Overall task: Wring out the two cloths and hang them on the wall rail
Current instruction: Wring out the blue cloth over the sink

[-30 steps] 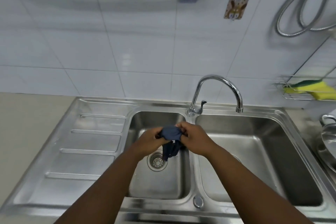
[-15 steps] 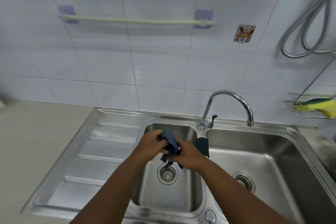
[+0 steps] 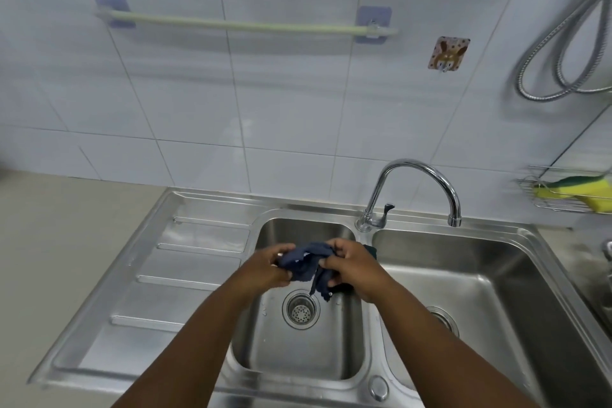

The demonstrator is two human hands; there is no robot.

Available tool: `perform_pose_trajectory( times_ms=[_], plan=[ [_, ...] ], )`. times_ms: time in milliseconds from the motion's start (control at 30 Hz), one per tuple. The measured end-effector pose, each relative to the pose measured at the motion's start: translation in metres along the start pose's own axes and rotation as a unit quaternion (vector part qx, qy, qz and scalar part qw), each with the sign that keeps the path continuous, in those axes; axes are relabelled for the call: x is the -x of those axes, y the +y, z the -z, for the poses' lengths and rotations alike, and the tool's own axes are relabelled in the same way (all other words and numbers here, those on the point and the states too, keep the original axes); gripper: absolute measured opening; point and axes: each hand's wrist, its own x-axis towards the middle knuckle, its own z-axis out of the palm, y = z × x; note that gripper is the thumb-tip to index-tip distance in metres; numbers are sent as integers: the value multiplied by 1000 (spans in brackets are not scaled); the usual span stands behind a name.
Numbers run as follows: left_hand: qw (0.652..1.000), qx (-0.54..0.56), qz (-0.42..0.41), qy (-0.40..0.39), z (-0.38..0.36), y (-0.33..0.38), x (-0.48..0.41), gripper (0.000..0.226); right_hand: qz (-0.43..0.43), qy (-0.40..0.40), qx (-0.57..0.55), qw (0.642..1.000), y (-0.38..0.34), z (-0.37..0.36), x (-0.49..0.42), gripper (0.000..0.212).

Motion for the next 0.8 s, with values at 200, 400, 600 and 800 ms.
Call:
perform_pose_trajectory(
  times_ms=[200, 400, 600, 800],
  plan=[
    [991, 23, -23, -128, -27, 4, 3, 73, -7, -8, -149, 989, -5, -9, -4, 20],
    [998, 10, -36, -60, -39, -3, -7, 42, -2, -32, -202, 979, -3, -11, -3, 21],
    [902, -413, -124, 5, -17, -11, -19, 21, -75, -103, -100, 987, 1, 14, 2, 53],
    [791, -502, -350, 25, -34, 8, -14, 30, -181, -284, -84, 938, 17, 4, 5, 63]
  ],
)
